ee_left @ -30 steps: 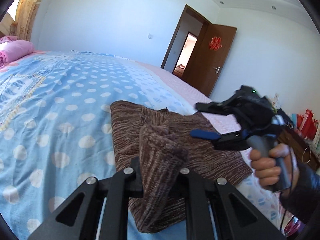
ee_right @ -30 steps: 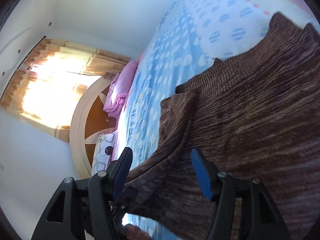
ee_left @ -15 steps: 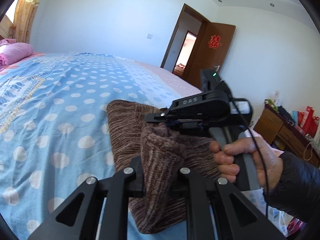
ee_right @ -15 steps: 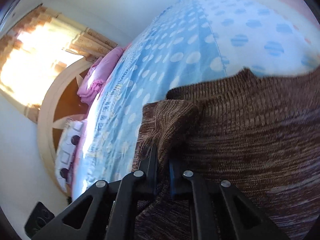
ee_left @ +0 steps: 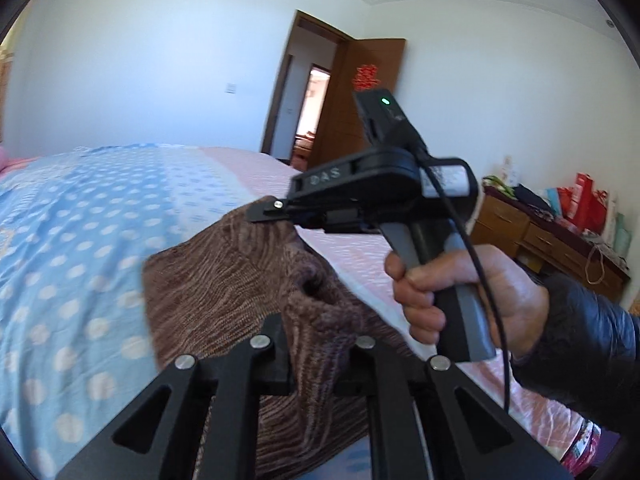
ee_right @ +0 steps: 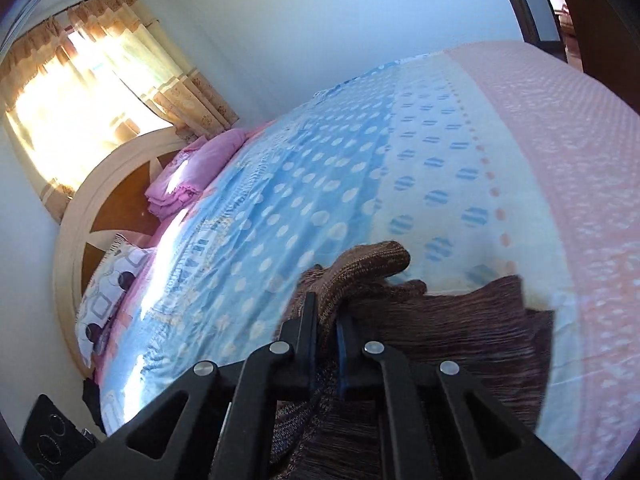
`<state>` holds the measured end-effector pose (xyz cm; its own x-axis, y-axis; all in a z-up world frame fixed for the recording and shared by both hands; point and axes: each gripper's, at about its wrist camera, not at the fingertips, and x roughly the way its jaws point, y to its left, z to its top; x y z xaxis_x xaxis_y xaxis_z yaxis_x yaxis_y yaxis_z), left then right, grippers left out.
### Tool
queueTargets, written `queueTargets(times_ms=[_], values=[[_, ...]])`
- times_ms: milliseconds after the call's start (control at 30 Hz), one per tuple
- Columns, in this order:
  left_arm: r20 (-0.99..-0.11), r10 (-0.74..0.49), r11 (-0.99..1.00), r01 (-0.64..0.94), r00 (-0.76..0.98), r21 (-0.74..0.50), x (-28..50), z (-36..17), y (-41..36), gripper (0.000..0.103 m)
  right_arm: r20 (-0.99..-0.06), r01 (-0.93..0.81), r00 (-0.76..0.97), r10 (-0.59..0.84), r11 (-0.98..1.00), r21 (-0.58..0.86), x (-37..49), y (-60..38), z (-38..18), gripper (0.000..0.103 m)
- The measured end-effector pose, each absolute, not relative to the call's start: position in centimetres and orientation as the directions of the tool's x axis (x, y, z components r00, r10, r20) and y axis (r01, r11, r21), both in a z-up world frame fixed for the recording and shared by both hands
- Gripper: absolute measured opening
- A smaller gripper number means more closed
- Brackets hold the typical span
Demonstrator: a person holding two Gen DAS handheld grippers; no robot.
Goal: Fold small clothes
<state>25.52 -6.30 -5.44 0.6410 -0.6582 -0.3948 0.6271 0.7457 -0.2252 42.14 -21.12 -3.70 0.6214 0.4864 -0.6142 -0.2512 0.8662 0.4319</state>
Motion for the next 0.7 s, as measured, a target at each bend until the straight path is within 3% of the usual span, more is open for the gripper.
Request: queueTargets(times_ms=[233, 467, 633, 700], values=[[-0.475, -0.694, 0.688, 0.692, 0.541, -0.217, 25.1, -8.2, -14.6, 0.011, -0.699, -0.204, 0.596, 0.397, 0.916, 0.346, 42.2, -27.3, -7.2, 0.007], [-0.599, -0.633, 0.697, 0.698, 0.49, -0.165, 24.5, -10.3, -18.2, 0.012, -0.739, -0.148, 0.578, 0.345, 0.935, 0.321, 42.1, -29.6, -12.8, 0.007], [-0.608, -0.648, 0.681, 0.706, 0.459, -0.193, 22.8, -10.0, -16.9, 0.031, -0.749, -0.06, 0.608, 0.265, 0.955, 0.289, 39.9, -30.6, -12.0, 0.012], [-0.591, -0.657, 0.679, 0.707, 0.467, -0.197, 21.0, -9.6, -15.0, 0.052, -0.75, -0.024, 0.647, 0.139, 0.987, 0.161, 37.2, -30.5, -10.5, 0.012]])
